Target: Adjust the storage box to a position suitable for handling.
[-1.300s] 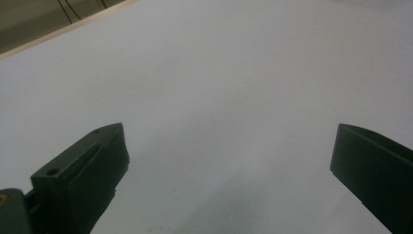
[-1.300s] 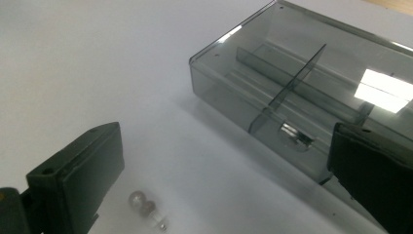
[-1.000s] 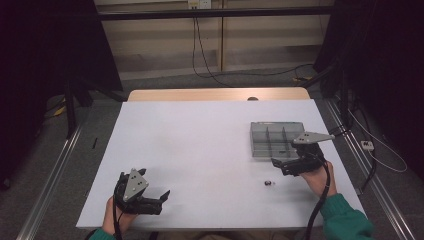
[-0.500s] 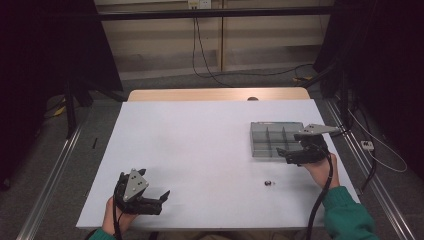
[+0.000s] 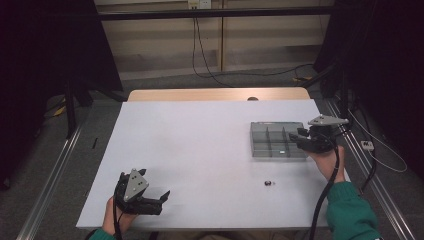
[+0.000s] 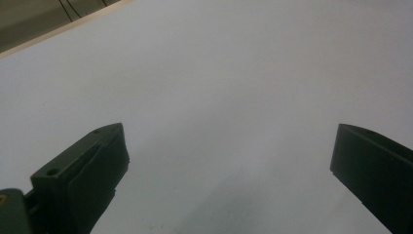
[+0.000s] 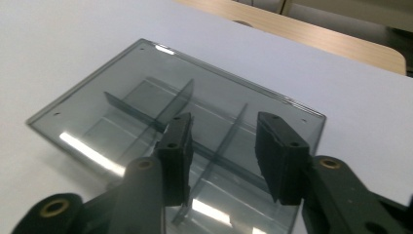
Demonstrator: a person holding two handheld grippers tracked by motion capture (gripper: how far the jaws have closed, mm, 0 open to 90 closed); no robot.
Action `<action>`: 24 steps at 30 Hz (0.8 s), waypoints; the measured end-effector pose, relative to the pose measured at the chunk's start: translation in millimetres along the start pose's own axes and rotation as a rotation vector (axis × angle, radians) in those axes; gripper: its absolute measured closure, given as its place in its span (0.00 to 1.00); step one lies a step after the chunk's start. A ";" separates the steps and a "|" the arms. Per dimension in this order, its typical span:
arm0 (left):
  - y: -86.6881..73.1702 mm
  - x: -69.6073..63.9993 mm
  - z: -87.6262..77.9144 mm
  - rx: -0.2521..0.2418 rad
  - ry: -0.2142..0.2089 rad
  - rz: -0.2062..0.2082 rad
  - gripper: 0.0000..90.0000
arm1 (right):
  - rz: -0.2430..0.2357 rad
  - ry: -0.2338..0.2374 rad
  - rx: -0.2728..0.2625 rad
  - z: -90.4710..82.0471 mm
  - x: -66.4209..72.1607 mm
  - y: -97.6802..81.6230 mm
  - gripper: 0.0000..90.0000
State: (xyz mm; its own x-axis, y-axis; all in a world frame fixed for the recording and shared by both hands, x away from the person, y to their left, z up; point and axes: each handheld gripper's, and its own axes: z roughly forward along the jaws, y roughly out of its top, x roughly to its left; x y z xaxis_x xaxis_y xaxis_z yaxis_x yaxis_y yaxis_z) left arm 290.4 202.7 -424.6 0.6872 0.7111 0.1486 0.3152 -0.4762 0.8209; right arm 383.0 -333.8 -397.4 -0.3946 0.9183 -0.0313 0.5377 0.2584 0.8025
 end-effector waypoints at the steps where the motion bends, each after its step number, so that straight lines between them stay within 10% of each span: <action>1: 0.0 0.0 0.0 0.000 0.000 0.000 0.00 | 0.000 0.000 0.000 0.0 0.0 0.0 0.66; 11: 0.0 0.0 0.3 0.001 0.000 0.004 0.00 | 0.115 -0.100 0.024 6.1 -25.3 1.6 1.00; 24: 0.1 -0.1 0.4 0.003 0.003 0.008 0.00 | 0.137 -0.205 0.084 17.0 -39.5 -10.0 1.00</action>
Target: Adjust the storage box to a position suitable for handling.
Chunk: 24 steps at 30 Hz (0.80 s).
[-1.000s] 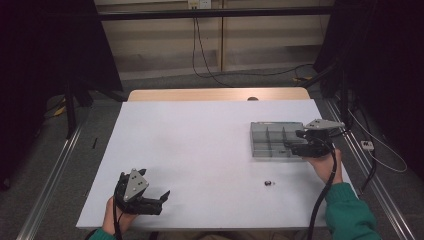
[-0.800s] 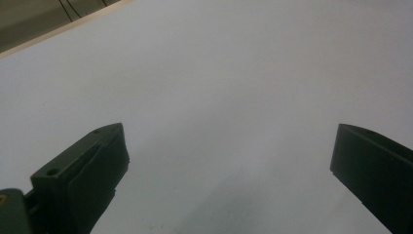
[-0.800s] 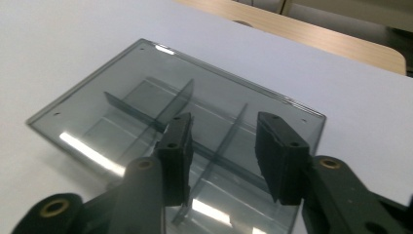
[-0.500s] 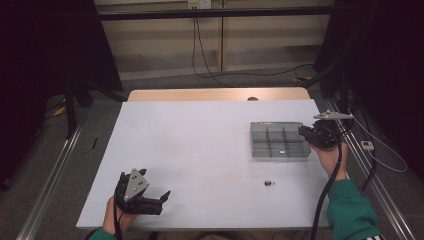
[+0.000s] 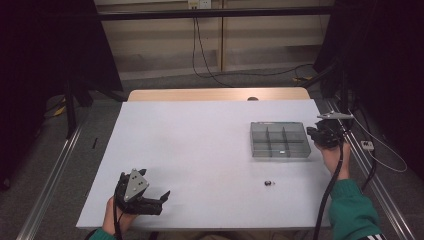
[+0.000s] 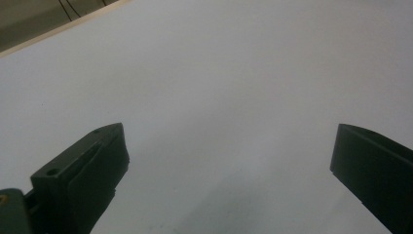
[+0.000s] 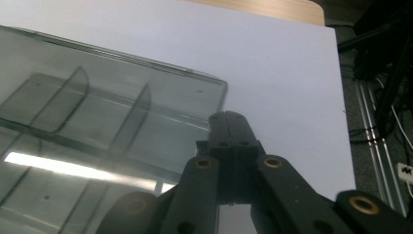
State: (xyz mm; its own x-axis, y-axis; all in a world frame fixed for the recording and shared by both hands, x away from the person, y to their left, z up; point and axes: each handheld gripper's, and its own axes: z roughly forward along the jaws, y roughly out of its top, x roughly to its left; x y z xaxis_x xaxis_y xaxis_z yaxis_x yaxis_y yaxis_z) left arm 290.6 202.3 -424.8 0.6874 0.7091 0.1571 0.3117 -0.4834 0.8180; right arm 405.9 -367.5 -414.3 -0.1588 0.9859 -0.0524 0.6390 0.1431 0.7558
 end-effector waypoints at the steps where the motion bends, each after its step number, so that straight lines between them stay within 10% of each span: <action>1: -0.1 0.1 0.3 -0.001 -0.003 0.001 0.00 | 0.012 -0.006 0.011 2.4 -1.8 -1.5 1.00; 24: -0.1 -0.4 0.2 0.003 -0.004 -0.003 0.00 | 0.054 -0.004 0.107 16.9 -3.1 -7.5 1.00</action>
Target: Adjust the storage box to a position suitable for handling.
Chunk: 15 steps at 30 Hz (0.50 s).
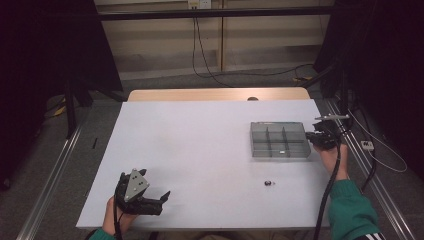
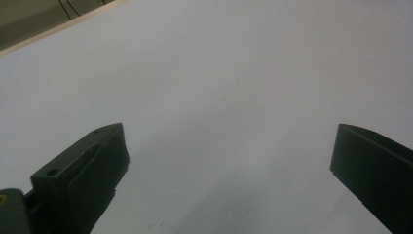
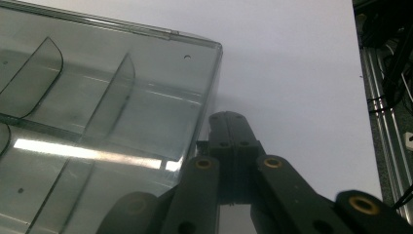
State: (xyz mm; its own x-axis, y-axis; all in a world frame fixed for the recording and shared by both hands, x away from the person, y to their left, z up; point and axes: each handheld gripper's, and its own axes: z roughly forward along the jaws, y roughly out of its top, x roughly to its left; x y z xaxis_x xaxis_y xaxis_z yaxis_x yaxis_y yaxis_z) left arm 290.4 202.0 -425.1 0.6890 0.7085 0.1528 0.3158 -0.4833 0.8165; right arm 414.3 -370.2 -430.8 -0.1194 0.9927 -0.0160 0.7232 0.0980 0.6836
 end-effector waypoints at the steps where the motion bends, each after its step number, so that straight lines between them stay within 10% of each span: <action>1: 0.0 0.0 0.2 0.000 0.000 0.000 0.00 | 0.000 0.000 0.000 0.0 0.0 0.0 1.00; 15: -0.2 0.1 1.1 0.008 -0.003 -0.002 0.00 | 0.027 0.021 -0.002 -0.5 3.6 -0.6 1.00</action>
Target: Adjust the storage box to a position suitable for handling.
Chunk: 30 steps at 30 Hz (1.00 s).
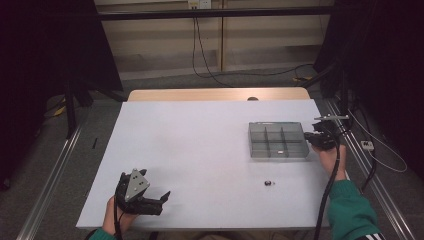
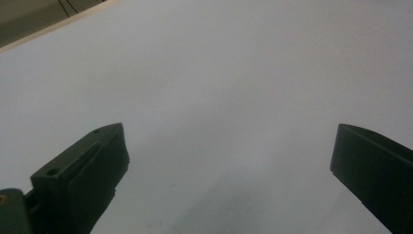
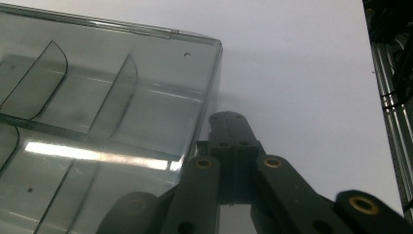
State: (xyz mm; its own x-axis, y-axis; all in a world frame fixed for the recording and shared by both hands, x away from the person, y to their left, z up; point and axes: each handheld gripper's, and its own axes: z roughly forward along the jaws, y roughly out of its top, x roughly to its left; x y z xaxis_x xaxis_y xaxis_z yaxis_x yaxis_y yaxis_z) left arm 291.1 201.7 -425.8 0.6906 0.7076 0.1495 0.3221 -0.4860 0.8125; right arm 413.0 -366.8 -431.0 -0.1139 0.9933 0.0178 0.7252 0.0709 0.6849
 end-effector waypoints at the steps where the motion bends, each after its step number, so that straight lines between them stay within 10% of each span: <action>1: -0.1 0.2 0.0 0.002 0.001 0.005 0.00 | 0.001 -0.001 0.002 -0.3 0.3 0.1 1.00; 30: -0.1 0.9 -0.3 0.007 0.005 0.000 0.00 | -0.011 0.118 0.062 -2.0 22.0 2.5 1.00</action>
State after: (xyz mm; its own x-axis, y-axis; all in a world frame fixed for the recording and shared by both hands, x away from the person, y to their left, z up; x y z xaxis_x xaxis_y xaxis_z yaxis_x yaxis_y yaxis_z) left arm 291.5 202.5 -425.6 0.6871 0.7103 0.1525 0.3268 -0.4897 0.8083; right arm 411.0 -344.9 -427.4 -0.1986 0.9752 0.0980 0.7637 0.0913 0.6391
